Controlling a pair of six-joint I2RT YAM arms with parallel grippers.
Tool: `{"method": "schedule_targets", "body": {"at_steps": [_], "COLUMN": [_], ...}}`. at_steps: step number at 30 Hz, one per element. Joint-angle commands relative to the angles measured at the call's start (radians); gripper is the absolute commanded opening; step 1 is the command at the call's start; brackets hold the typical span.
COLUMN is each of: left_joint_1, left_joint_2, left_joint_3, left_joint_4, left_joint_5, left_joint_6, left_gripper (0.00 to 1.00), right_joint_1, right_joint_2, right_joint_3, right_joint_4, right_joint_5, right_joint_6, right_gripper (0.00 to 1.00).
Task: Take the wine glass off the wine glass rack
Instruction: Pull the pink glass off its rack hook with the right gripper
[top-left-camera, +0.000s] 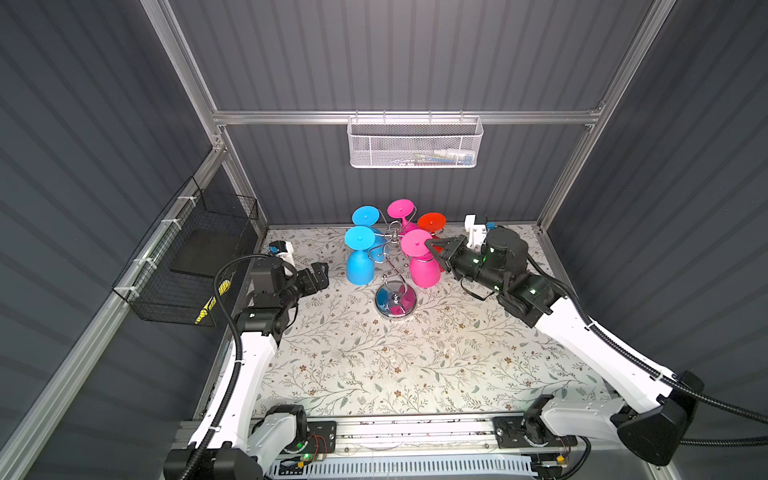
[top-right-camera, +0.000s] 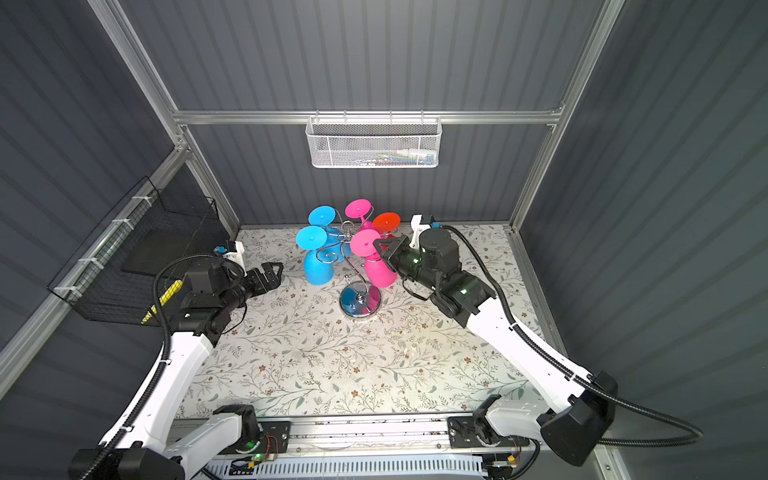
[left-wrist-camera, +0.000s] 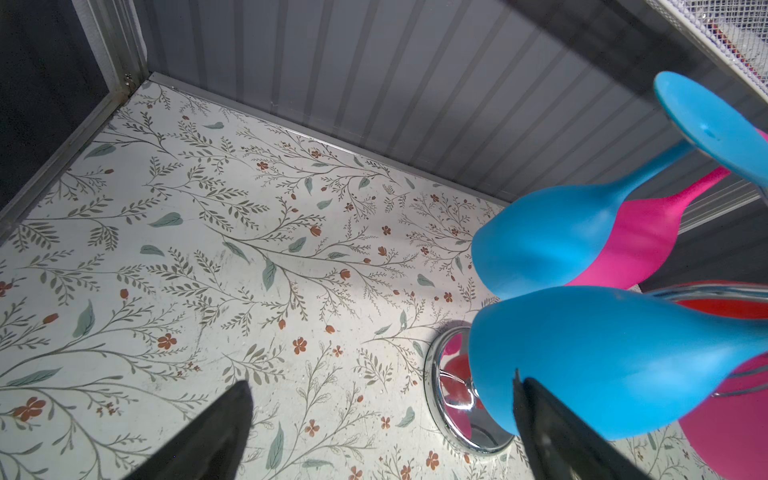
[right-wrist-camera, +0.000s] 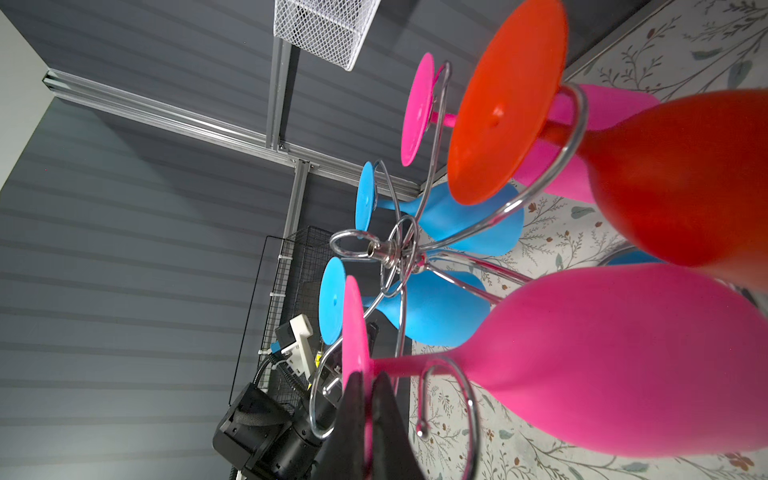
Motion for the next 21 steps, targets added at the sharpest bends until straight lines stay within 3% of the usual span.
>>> {"method": "schedule_targets", "body": {"at_steps": [1,21], "left_joint_1": [-0.005,-0.005], "left_joint_2": [0.008,0.02], "left_joint_3": [0.032,0.042], "left_joint_4": [-0.015,-0.01], "left_joint_5": [0.01,0.032], "left_joint_6": [0.011,-0.004], "left_gripper": [1.0,1.0], "right_joint_1": [-0.006,-0.021], "right_joint_2": [0.005,-0.053], "right_joint_3": [0.02,-0.023], "right_joint_4": [0.055,0.034], "right_joint_5": [0.014,0.072], "right_joint_6": [-0.009,-0.01], "right_gripper": [0.0,0.0]}}
